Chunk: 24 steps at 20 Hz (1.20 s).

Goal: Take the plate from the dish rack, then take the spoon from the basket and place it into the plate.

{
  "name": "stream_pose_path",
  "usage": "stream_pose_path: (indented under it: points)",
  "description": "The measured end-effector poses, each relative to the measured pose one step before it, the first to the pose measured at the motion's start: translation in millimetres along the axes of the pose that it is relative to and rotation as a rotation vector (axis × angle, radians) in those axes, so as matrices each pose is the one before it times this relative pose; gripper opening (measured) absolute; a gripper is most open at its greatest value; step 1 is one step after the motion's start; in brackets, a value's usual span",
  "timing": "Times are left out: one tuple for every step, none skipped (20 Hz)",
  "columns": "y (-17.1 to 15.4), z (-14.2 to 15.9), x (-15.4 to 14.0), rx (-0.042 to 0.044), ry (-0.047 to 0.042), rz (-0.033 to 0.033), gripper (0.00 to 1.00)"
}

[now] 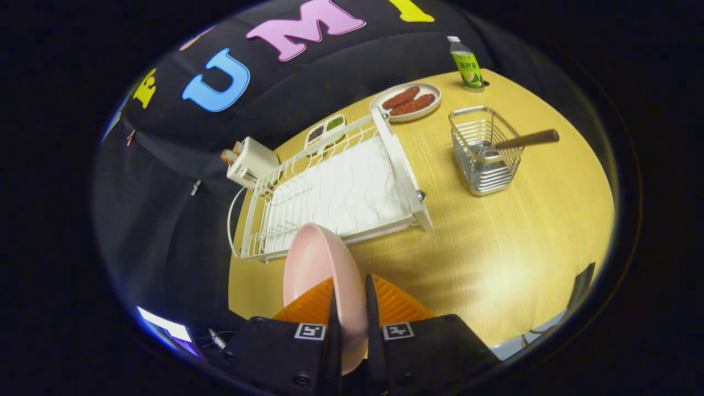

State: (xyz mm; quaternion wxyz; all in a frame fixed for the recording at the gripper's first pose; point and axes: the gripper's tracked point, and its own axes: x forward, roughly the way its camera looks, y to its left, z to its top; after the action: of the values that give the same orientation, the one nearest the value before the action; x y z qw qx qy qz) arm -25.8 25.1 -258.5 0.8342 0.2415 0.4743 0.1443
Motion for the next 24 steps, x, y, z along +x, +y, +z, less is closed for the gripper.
stream_pose_path:
  points:
    - [-5.18, -8.04, 6.00, -0.00226, 0.01906, 0.00954, 0.23]
    - [-8.48, -6.81, 7.09, -0.00416, 0.01857, 0.00337, 0.23]
    - [-8.68, -5.49, 7.32, -0.00326, 0.01671, -0.00164, 0.23]
    - [-8.36, -2.93, 7.29, -0.00168, 0.01485, -0.00087, 0.23]
    - [-6.80, -3.10, 8.31, 0.00210, 0.01112, 0.00134, 0.23]
    - [-6.48, -3.22, 2.74, 0.00390, 0.00958, -0.00272, 0.23]
    - [-2.60, -0.81, 2.81, 0.02173, 0.00799, 0.01428, 0.23]
    - [-1.13, 3.29, 0.31, 0.01985, 0.00608, 0.00535, 0.23]
    - [-2.93, 0.26, -0.12, 0.00805, 0.00320, 0.00360, 0.23]
    - [-2.90, 0.76, -1.13, -0.00589, -0.00118, -0.00102, 0.25]
    - [-7.12, -0.47, -0.96, -0.02600, -0.00667, -0.02288, 0.26]
    - [-5.77, 0.03, -4.29, -0.02587, -0.00503, -0.01459, 0.31]
    - [-3.55, -1.60, -2.24, -0.02027, -0.00388, -0.00658, 0.41]
    - [-0.75, 3.05, -7.01, -0.01785, -0.02002, 0.00867, 0.61]
    - [-2.79, 2.84, -4.77, -0.02742, -0.02401, 0.00206, 0.81]
    - [-7.23, 4.17, -7.51, -0.04535, -0.03075, -0.02170, 1.00]
    - [-7.49, 6.38, -10.80, -0.05227, -0.04402, -0.03148, 0.99]
    - [-7.08, 6.83, -9.59, -0.04928, -0.04151, -0.02053, 0.99]
    - [-5.89, 5.34, -9.30, -0.04387, -0.03910, -0.01352, 0.99]
    - [-8.96, 7.52, -7.85, -0.04081, -0.04437, -0.01930, 0.99]
    - [-10.55, 8.56, -7.46, -0.03533, -0.04310, -0.02447, 0.99]
    - [-10.96, 8.87, -6.96, -0.02604, -0.04170, -0.02215, 0.99]
    - [-9.57, 8.07, -5.42, -0.01524, -0.04029, -0.01800, 0.99]
    - [-11.02, 8.92, -2.87, -0.01385, -0.03914, -0.01692, 0.98]
